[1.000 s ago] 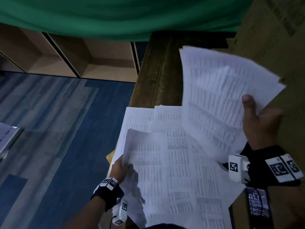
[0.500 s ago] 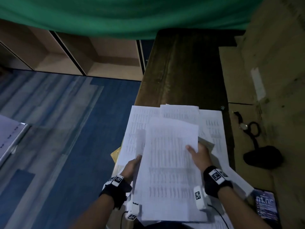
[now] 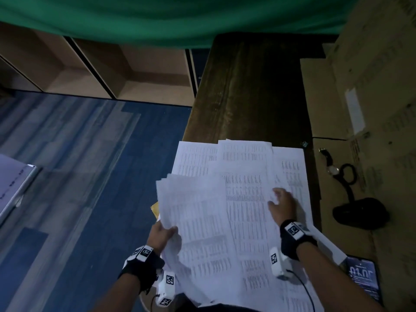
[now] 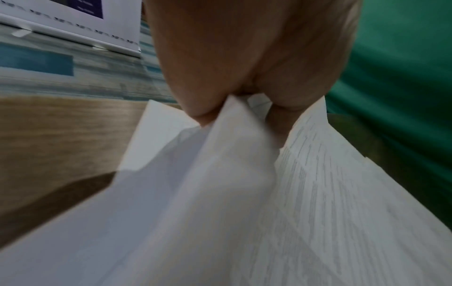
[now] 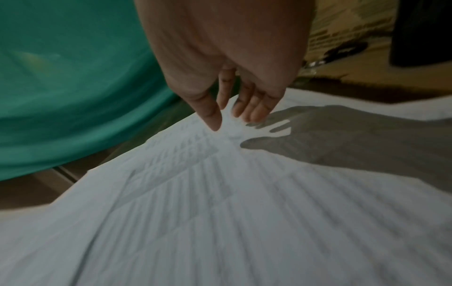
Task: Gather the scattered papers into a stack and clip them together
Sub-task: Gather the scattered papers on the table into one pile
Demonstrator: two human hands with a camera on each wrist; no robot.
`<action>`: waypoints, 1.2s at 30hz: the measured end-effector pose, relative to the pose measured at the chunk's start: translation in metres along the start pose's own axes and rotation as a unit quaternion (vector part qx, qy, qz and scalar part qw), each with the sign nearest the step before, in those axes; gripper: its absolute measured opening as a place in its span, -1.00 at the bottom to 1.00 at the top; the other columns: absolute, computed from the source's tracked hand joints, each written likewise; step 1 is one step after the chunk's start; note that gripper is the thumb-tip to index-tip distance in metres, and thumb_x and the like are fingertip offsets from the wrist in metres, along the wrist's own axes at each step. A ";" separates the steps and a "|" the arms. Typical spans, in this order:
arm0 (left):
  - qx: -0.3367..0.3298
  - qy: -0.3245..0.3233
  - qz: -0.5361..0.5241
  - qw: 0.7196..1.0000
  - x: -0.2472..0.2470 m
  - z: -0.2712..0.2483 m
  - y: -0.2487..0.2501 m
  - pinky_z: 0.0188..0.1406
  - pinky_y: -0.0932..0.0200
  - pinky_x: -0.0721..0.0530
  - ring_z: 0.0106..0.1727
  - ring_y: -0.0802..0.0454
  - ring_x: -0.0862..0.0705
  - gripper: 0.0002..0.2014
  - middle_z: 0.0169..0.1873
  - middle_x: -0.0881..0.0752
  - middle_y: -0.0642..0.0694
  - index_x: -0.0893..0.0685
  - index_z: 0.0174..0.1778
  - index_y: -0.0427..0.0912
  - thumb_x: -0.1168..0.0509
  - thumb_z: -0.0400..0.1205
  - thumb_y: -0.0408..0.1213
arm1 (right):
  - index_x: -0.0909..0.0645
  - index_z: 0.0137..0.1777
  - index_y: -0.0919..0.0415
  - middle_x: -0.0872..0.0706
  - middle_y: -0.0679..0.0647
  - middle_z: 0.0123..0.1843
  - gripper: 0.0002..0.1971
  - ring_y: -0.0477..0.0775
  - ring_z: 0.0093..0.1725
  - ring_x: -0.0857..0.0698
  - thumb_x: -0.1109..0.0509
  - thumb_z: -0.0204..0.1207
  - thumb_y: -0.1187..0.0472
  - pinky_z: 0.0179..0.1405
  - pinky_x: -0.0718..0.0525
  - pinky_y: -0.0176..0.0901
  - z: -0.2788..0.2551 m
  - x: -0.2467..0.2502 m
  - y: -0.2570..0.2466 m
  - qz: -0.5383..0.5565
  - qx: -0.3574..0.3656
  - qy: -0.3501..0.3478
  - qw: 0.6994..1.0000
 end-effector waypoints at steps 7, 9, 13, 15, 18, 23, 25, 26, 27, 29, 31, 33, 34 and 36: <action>0.035 -0.005 -0.032 0.999 0.004 -0.006 -0.018 -0.30 0.01 -0.78 -0.12 -0.30 -0.77 -0.81 -0.16 -0.80 -0.26 -0.67 0.08 -0.35 -0.35 0.56 -0.52 | -0.27 0.57 0.14 -0.31 0.24 0.53 -0.09 0.29 0.55 -0.25 -0.61 0.29 -0.10 0.47 -0.34 0.08 0.015 0.001 0.013 -0.210 0.011 -0.086 0.974; 0.037 -0.003 -0.035 0.999 0.004 -0.005 -0.019 -0.34 0.04 -0.75 -0.18 -0.27 -0.75 -0.82 -0.21 -0.78 -0.26 -0.66 0.08 -0.35 -0.30 0.59 -0.56 | -0.22 0.59 0.14 -0.25 0.22 0.56 -0.01 0.27 0.57 -0.21 -0.63 0.24 -0.15 0.47 -0.35 0.08 0.014 -0.008 0.011 -0.243 0.027 -0.098 0.965; 0.036 -0.013 -0.034 0.999 0.004 -0.003 -0.020 -0.20 -0.03 -0.74 -0.15 -0.27 -0.75 -0.82 -0.17 -0.79 -0.26 -0.65 0.05 -0.28 -0.33 0.56 -0.52 | -0.18 0.60 0.15 -0.25 0.22 0.57 0.07 0.27 0.57 -0.25 -0.66 0.18 -0.16 0.48 -0.37 0.13 0.014 -0.016 0.007 -0.294 0.016 -0.089 0.951; 0.037 -0.015 -0.036 0.999 0.004 -0.006 -0.017 -0.29 -0.02 -0.75 -0.19 -0.27 -0.73 -0.83 -0.21 -0.78 -0.27 -0.64 0.04 -0.28 -0.32 0.57 -0.53 | -0.16 0.60 0.14 -0.25 0.23 0.56 0.09 0.30 0.56 -0.24 -0.67 0.16 -0.15 0.51 -0.32 0.17 0.014 -0.019 0.002 -0.316 0.026 -0.074 0.945; 0.041 -0.014 -0.043 0.998 0.003 -0.008 -0.016 -0.49 0.06 -0.74 -0.34 -0.20 -0.70 -0.86 -0.30 -0.73 -0.31 -0.61 0.05 -0.34 -0.27 0.61 -0.56 | -0.06 0.64 0.14 -0.17 0.25 0.59 0.15 0.29 0.58 -0.17 -0.72 0.17 0.00 0.53 -0.30 0.15 0.016 -0.021 -0.003 -0.286 0.030 -0.073 0.955; 0.060 -0.016 -0.069 0.996 0.004 -0.003 -0.024 -0.29 -0.10 -0.75 -0.28 -0.26 -0.74 -0.74 -0.28 -0.79 -0.27 -0.65 0.09 -0.36 -0.38 0.48 -0.42 | 0.03 0.68 0.20 -0.16 0.28 0.65 0.21 0.27 0.64 -0.19 -0.74 0.16 0.22 0.59 -0.28 0.08 0.020 -0.032 -0.002 -0.227 0.015 -0.104 0.968; 0.063 -0.021 -0.070 0.995 0.004 -0.002 -0.026 -0.16 -0.18 -0.74 -0.18 -0.31 -0.75 -0.66 -0.22 -0.81 -0.24 -0.66 0.10 -0.31 -0.40 0.41 -0.35 | 0.00 0.67 0.16 -0.19 0.27 0.63 0.21 0.29 0.63 -0.19 -0.75 0.14 0.17 0.59 -0.28 0.12 0.021 -0.030 -0.004 -0.247 0.007 -0.100 0.964; 0.060 -0.022 -0.070 0.996 0.004 -0.002 -0.026 -0.12 -0.20 -0.74 -0.15 -0.32 -0.75 -0.66 -0.21 -0.82 -0.24 -0.67 0.09 -0.30 -0.40 0.39 -0.34 | -0.03 0.67 0.13 -0.18 0.26 0.62 0.20 0.30 0.61 -0.17 -0.75 0.12 0.12 0.57 -0.28 0.15 0.022 -0.028 -0.005 -0.261 0.006 -0.091 0.961; 0.058 -0.021 -0.071 0.996 0.005 -0.001 -0.027 -0.12 -0.20 -0.74 -0.16 -0.32 -0.75 -0.66 -0.22 -0.82 -0.24 -0.67 0.09 -0.30 -0.40 0.39 -0.34 | -0.04 0.66 0.10 -0.11 0.24 0.62 0.20 0.31 0.62 -0.11 -0.75 0.11 0.07 0.58 -0.25 0.19 0.023 -0.027 -0.006 -0.265 0.004 -0.084 0.961; 0.057 -0.022 -0.070 0.996 0.006 -0.003 -0.024 -0.16 -0.17 -0.75 -0.23 -0.28 -0.75 -0.68 -0.26 -0.82 -0.25 -0.67 0.08 -0.31 -0.40 0.41 -0.37 | 0.05 0.67 0.01 0.15 0.20 0.69 0.27 0.32 0.67 0.14 -0.74 0.09 -0.06 0.62 -0.03 0.28 0.026 -0.026 -0.004 -0.265 0.004 -0.084 0.961; 0.054 -0.023 -0.053 0.997 0.005 -0.005 -0.022 -0.20 -0.12 -0.76 -0.27 -0.24 -0.77 -0.75 -0.24 -0.82 -0.28 -0.67 0.09 -0.33 -0.39 0.50 -0.45 | 0.21 0.68 -0.03 0.37 0.17 0.70 0.37 0.32 0.68 0.32 -0.69 0.05 -0.21 0.62 0.13 0.31 0.032 -0.026 0.003 -0.299 0.002 -0.096 0.950; 0.050 -0.021 -0.034 0.998 0.004 -0.007 -0.021 -0.23 -0.04 -0.77 -0.24 -0.20 -0.80 -0.83 -0.21 -0.83 -0.26 -0.68 0.06 -0.30 -0.36 0.57 -0.51 | 0.23 0.68 -0.02 0.40 0.16 0.70 0.37 0.32 0.68 0.32 -0.66 0.04 -0.29 0.63 0.12 0.33 0.041 -0.023 0.009 -0.311 -0.005 -0.088 0.946; 0.047 -0.015 -0.019 0.999 0.005 -0.006 -0.021 -0.22 -0.02 -0.78 -0.20 -0.21 -0.81 -0.84 -0.19 -0.84 -0.25 -0.69 0.05 -0.29 -0.36 0.58 -0.50 | 0.20 0.68 0.00 0.37 0.16 0.71 0.35 0.31 0.69 0.30 -0.65 0.06 -0.29 0.66 0.09 0.34 0.045 -0.021 0.010 -0.303 -0.006 -0.081 0.950; 0.043 -0.005 0.005 0.999 0.006 -0.004 -0.021 -0.13 -0.08 -0.81 -0.10 -0.27 -0.84 -0.86 -0.15 -0.85 -0.27 -0.71 0.02 -0.28 -0.38 0.56 -0.47 | 0.16 0.69 0.06 0.32 0.14 0.72 0.29 0.29 0.69 0.26 -0.63 0.14 -0.26 0.66 0.04 0.32 0.056 -0.019 0.005 -0.291 0.008 -0.078 0.953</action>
Point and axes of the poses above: each hand's wrist, its own z-axis towards the middle knuckle, its own x-axis out of the back of the hand, y = z × x, the point moved 8 cm from there along z, towards the middle knuckle
